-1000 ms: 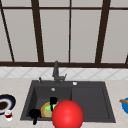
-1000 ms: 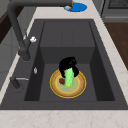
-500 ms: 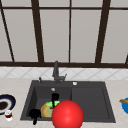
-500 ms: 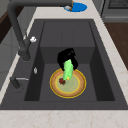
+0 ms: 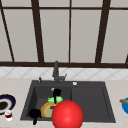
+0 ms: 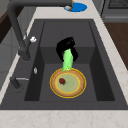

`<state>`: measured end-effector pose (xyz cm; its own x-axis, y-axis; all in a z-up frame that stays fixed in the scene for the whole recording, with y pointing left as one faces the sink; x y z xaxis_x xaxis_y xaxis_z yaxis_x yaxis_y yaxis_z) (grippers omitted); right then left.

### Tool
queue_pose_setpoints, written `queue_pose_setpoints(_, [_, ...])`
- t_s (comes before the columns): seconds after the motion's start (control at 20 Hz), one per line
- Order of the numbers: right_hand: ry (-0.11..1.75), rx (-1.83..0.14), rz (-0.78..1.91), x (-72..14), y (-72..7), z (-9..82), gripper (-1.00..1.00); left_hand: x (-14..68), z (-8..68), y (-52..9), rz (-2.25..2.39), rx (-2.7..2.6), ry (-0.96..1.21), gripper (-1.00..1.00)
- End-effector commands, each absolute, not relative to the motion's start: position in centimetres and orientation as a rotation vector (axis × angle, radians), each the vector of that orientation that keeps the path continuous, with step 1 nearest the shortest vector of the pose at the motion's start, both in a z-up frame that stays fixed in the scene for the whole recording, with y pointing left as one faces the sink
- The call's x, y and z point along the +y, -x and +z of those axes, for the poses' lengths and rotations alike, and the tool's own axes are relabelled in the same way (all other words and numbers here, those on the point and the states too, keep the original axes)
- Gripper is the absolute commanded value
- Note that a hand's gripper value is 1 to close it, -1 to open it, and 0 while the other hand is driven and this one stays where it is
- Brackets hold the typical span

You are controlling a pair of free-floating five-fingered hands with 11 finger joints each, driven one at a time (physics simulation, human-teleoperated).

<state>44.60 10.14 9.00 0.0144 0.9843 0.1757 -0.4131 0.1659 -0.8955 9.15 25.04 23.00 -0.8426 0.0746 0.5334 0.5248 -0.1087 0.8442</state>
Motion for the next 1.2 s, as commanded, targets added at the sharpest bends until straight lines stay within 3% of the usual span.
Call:
queue_pose_setpoints(0.0, [0.732, -0.975, 1.227, 8.3, -43.3, 10.9, 1.0, 25.0, 23.0, -9.2, -2.023, -1.853, 0.661, 0.0])
queue_pose_setpoints(0.3, [0.744, -1.035, 1.261, 5.2, -41.7, 13.1, 1.0, 25.0, 23.0, -9.2, -2.023, -1.853, 0.661, 0.0])
queue_pose_setpoints(1.15, [0.788, -0.974, 1.257, 1.1, -41.2, 15.4, 1.0, 25.0, 23.0, -9.2, -2.023, -1.853, 0.661, 0.0])
